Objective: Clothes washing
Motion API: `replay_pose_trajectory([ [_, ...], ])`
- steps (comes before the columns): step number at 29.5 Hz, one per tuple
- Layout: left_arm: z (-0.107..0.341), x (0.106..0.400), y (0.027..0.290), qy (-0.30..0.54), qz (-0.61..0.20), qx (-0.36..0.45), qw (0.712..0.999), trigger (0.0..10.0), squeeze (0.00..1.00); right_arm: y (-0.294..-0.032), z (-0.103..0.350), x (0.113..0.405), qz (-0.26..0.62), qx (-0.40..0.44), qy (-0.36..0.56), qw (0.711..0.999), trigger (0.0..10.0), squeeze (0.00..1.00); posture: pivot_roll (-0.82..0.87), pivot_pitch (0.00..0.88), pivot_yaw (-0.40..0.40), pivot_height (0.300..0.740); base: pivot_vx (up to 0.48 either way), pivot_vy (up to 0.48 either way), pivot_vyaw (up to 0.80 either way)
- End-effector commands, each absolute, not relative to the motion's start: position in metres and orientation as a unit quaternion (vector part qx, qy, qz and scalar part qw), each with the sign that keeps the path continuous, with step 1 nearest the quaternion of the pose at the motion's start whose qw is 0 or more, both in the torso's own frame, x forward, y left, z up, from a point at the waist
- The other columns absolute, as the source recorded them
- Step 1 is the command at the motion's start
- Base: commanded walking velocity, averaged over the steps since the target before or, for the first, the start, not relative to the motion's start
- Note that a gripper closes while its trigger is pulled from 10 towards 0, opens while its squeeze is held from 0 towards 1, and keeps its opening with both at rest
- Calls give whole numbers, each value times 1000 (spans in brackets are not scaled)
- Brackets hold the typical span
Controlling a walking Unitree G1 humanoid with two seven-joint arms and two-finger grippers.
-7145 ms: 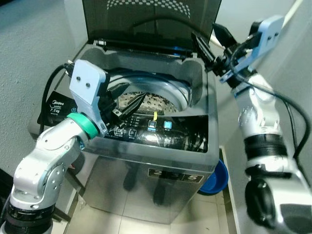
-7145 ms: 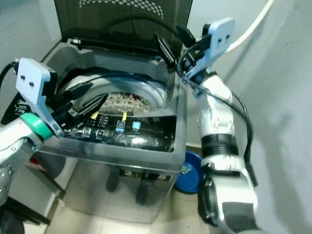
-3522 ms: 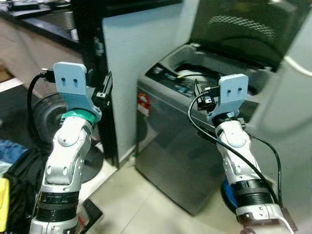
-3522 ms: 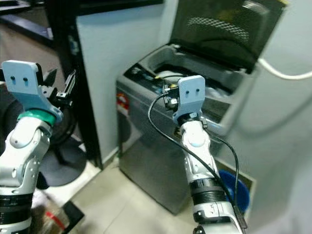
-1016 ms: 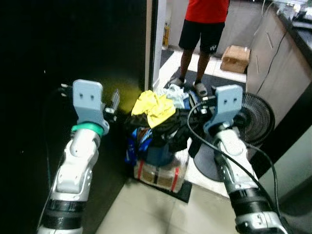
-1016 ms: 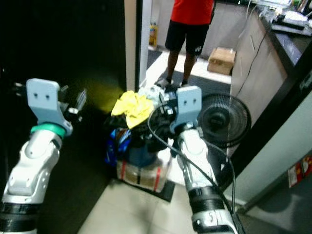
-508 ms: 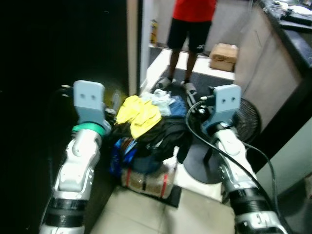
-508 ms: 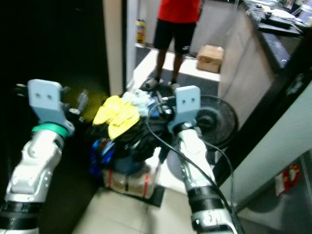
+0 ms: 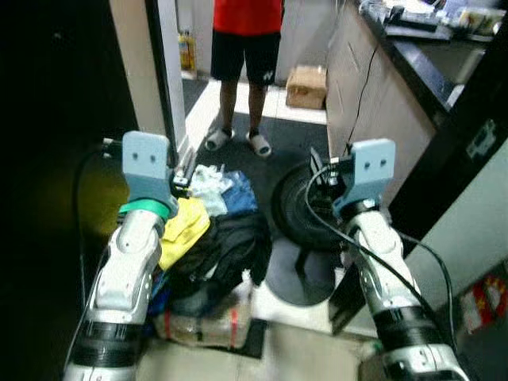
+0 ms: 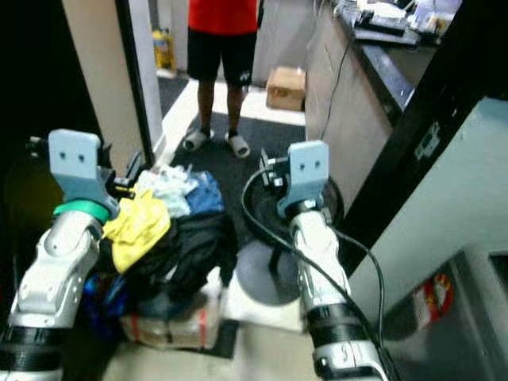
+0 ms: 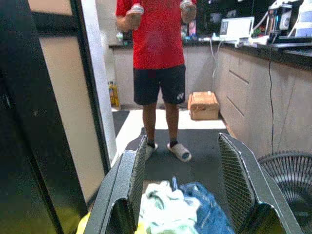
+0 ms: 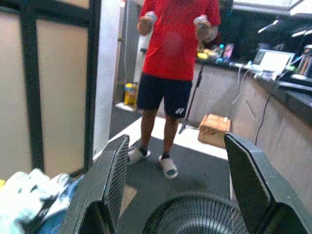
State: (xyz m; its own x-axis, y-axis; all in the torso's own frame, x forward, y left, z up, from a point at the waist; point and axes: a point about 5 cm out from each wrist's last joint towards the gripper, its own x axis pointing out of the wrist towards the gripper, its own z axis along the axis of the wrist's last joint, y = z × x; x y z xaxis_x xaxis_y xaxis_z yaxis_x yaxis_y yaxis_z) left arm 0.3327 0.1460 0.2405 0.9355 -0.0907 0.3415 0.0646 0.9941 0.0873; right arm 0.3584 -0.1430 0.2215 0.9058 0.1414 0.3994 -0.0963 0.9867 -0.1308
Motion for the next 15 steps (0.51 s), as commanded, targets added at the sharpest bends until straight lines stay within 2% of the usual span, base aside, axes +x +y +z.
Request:
replay_pose_trajectory([
  [1, 236, 332, 153, -167, -27, 44, 985, 10000, 0, -137, 218, 358, 68, -59, -202, 975, 10000, 0, 82, 5, -9, 740, 428, 0, 781],
  [4, 236, 332, 154, -166, -27, 43, 985, 10000, 0, -137, 219, 358, 65, -57, -206, 975, 10000, 0, 82, 7, -8, 740, 415, 0, 785],
  [9, 235, 332, 154, -164, -26, 43, 985, 10000, 0, -138, 220, 358, 63, -50, -206, 975, 10000, 0, 81, 7, -6, 740, 335, 0, 0],
  [15, 235, 333, 155, -159, -22, 43, 986, 10000, 0, -137, 221, 356, 70, -45, -214, 973, 10000, 0, 80, 9, -5, 740, 0, 0, 0],
])
